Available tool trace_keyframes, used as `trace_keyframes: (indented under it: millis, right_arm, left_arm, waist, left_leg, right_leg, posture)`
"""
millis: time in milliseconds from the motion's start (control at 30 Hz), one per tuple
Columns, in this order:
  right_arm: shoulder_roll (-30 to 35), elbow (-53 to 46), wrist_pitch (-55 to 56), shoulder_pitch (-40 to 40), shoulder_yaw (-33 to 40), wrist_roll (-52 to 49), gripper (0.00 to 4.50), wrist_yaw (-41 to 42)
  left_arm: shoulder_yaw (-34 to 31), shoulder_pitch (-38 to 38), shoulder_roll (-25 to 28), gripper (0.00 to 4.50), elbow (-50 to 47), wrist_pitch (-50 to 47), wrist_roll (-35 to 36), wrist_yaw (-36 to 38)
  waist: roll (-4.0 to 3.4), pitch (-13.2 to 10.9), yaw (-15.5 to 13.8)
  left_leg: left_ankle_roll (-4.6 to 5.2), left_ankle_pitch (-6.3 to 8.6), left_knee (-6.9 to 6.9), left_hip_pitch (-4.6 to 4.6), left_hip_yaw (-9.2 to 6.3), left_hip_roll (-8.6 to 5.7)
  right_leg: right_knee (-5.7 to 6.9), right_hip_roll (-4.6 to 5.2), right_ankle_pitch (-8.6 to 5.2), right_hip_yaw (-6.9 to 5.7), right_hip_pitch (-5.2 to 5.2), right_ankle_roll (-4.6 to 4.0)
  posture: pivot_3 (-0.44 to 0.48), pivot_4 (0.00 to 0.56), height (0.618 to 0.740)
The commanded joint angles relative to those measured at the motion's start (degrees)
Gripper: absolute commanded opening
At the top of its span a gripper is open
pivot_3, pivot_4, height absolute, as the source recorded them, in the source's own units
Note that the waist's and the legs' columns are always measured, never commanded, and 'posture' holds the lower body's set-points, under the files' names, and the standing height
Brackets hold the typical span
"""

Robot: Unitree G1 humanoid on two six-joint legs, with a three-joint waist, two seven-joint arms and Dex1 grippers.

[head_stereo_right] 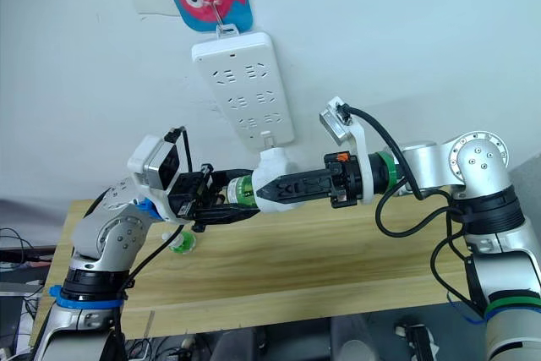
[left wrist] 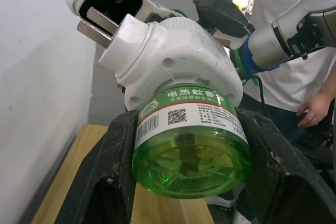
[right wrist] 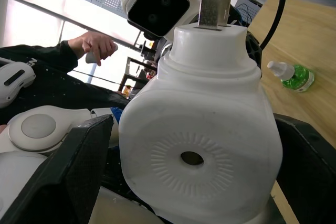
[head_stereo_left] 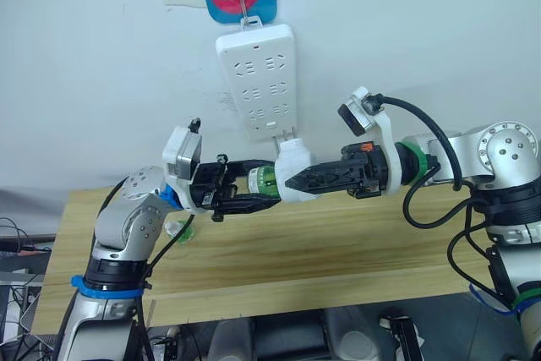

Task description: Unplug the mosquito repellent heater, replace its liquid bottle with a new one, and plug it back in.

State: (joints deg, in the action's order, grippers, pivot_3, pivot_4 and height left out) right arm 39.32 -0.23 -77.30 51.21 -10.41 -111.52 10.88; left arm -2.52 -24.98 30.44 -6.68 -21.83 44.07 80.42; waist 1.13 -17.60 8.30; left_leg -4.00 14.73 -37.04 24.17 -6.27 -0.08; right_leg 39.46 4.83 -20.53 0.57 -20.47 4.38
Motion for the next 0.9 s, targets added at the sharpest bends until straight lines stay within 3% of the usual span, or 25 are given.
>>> trace_keyframes:
  millis: [33, 133, 267, 300, 900]
  right_arm:
    - [-0.4, -1.6, -0.2, 1.1, 0.5, -1.5, 4.50, 0.2]
    - [-0.7, -1.5, -0.2, 1.2, 0.4, -1.5, 4.50, -0.2]
    - [-1.0, -1.4, -0.2, 1.4, 0.2, -1.5, 3.30, -1.1]
    - [-1.1, -1.3, -0.2, 1.4, 0.3, -1.5, 3.20, -1.2]
    - [-1.5, -0.7, -0.7, 1.5, 1.5, -1.5, 3.07, -0.9]
  left_arm:
    - [0.2, -0.3, -0.1, 2.28, -0.5, 0.6, -0.2, 0.3]
    - [0.2, -0.4, -0.1, 2.28, -0.3, 0.7, -0.4, 0.5]
    - [0.2, -0.8, -0.2, 2.28, -0.1, 0.5, -0.5, 0.5]
    - [0.2, -0.9, -0.1, 2.28, -0.2, 0.5, -0.5, 0.5]
    - [-0.1, -0.5, 1.7, 2.28, -2.8, -4.7, 0.4, -1.8]
  waist:
    - [0.00, -0.1, 0.0]
    - [-0.01, -0.2, 0.0]
    - [0.01, -0.3, 0.0]
    - [0.01, -0.3, 0.0]
    - [-0.01, -0.3, 0.0]
  left_leg:
    - [0.00, 0.00, 0.00, 0.00, 0.00, 0.00]
    - [0.00, 0.00, 0.00, 0.01, 0.00, 0.00]
    - [-0.02, -0.01, -0.01, 0.03, -0.02, 0.00]
    - [-0.02, -0.01, -0.01, 0.04, -0.02, 0.00]
    - [-0.04, -0.02, -0.02, 0.09, -0.06, 0.00]
  right_leg:
    - [0.00, 0.00, 0.00, -0.01, 0.00, 0.00]
    - [-0.01, 0.00, 0.00, -0.01, 0.00, 0.00]
    - [-0.01, 0.00, 0.00, -0.03, -0.01, 0.00]
    - [-0.01, 0.00, 0.00, -0.03, -0.01, 0.00]
    - [-0.01, 0.00, 0.00, -0.07, -0.02, 0.00]
  posture:
    - [-0.224, 0.311, 0.740]
    - [-0.223, 0.312, 0.740]
    - [-0.224, 0.313, 0.740]
    - [-0.224, 0.314, 0.740]
    - [-0.223, 0.313, 0.740]
